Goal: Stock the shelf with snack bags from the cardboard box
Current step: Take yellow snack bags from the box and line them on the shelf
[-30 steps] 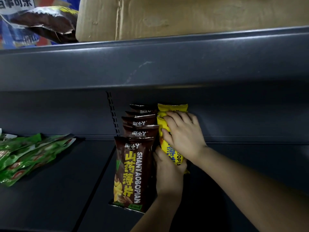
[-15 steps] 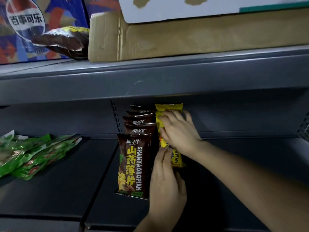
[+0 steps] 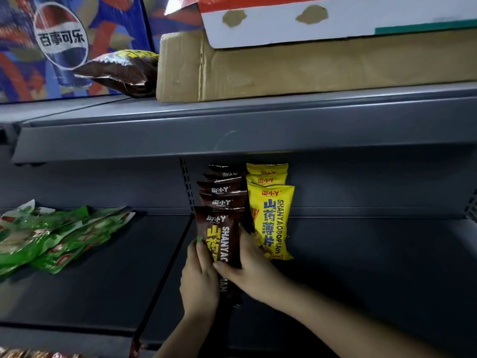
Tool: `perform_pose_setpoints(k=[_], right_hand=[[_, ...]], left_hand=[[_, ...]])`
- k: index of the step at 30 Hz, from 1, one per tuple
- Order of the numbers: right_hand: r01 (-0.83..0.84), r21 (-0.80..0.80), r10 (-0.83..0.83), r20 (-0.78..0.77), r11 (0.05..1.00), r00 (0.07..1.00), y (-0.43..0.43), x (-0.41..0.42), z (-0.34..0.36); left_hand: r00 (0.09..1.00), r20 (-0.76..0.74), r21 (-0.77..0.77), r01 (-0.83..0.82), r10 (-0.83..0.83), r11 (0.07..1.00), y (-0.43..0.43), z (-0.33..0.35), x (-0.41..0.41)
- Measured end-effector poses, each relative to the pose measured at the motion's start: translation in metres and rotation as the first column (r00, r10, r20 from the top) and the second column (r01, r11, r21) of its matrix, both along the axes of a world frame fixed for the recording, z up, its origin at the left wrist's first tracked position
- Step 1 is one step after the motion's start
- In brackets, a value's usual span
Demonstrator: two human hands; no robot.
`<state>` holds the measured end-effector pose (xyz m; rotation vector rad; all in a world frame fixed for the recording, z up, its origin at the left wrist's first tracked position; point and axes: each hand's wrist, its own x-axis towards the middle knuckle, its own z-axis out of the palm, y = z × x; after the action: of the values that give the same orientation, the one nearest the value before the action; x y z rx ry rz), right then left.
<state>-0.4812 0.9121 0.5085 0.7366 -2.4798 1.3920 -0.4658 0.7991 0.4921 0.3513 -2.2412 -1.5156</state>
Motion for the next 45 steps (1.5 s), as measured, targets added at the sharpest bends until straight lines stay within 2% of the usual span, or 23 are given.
perform_pose_setpoints(k=[7, 13, 15, 17, 18, 20, 21, 22, 23, 24, 26, 28, 30, 34, 38, 45], right_hand=[[0.14, 0.067, -0.134, -0.084, 0.988, 0.987, 0.004, -0.008, -0.009], [0.123, 0.048, -0.122, -0.016, 0.991, 0.992, 0.016, -0.007, -0.001], [0.188, 0.074, -0.183, -0.067, 0.979, 0.981, 0.029, -0.008, 0.007], [0.315, 0.053, -0.3, -0.19, 0.947, 0.935, 0.046, -0.01, 0.012], [0.393, 0.004, -0.381, -0.23, 0.92, 0.896, 0.052, -0.011, 0.013], [0.516, -0.103, -0.526, -0.207, 0.85, 0.825, 0.067, -0.014, 0.011], [0.545, -0.124, -0.559, -0.166, 0.829, 0.812, 0.073, -0.017, 0.008], [0.554, -0.114, -0.565, -0.11, 0.825, 0.818, 0.079, -0.022, 0.004], [0.54, -0.081, -0.544, -0.045, 0.838, 0.838, 0.083, -0.025, -0.001], [0.507, -0.038, -0.507, 0.008, 0.861, 0.862, 0.086, -0.028, -0.005], [0.409, 0.025, -0.409, 0.031, 0.912, 0.912, 0.089, -0.027, -0.01], [0.322, 0.027, -0.322, 0.026, 0.946, 0.946, 0.089, -0.026, -0.011], [0.303, 0.026, -0.303, 0.046, 0.953, 0.952, 0.089, -0.028, -0.013], [0.285, 0.059, -0.289, 0.083, 0.957, 0.954, 0.089, -0.036, -0.017], [0.238, 0.049, -0.242, 0.096, 0.97, 0.966, 0.09, -0.034, -0.018], [0.331, 0.083, -0.337, 0.086, 0.94, 0.937, 0.09, -0.04, -0.023]], left_hand=[[0.998, -0.037, -0.021, -0.045, 0.044, 0.999, 0.007, 0.006, -0.002], [0.999, -0.031, -0.051, 0.025, -0.027, 0.998, 0.004, 0.004, -0.002], [0.999, -0.02, -0.065, 0.035, -0.036, 0.997, 0.002, 0.002, -0.004], [1.0, -0.021, -0.093, 0.017, -0.019, 0.996, 0.002, 0.004, -0.004], [0.997, -0.074, -0.129, -0.031, 0.021, 0.991, 0.001, 0.006, -0.003], [0.94, -0.335, -0.262, -0.154, 0.06, 0.953, 0.002, 0.017, 0.005], [0.882, -0.471, -0.358, -0.174, -0.017, 0.917, 0.006, 0.024, 0.012], [0.81, -0.563, -0.466, -0.145, -0.166, 0.873, 0.015, 0.03, 0.02], [0.742, -0.584, -0.567, -0.085, -0.328, 0.819, 0.029, 0.034, 0.027], [0.706, -0.546, -0.643, -0.008, -0.451, 0.766, 0.044, 0.036, 0.031], [0.736, -0.406, -0.71, 0.119, -0.542, 0.694, 0.071, 0.025, 0.028], [0.847, -0.275, -0.691, 0.154, -0.454, 0.706, 0.089, 0.006, 0.014], [0.927, -0.154, -0.643, 0.17, -0.343, 0.747, 0.096, -0.009, -0.005], [0.955, 0.046, -0.52, 0.272, -0.291, 0.81, 0.089, -0.011, -0.028], [0.935, 0.06, -0.41, 0.343, -0.351, 0.845, 0.086, -0.015, -0.033], [0.932, 0.041, -0.423, 0.342, -0.359, 0.839, 0.088, -0.015, -0.03]])
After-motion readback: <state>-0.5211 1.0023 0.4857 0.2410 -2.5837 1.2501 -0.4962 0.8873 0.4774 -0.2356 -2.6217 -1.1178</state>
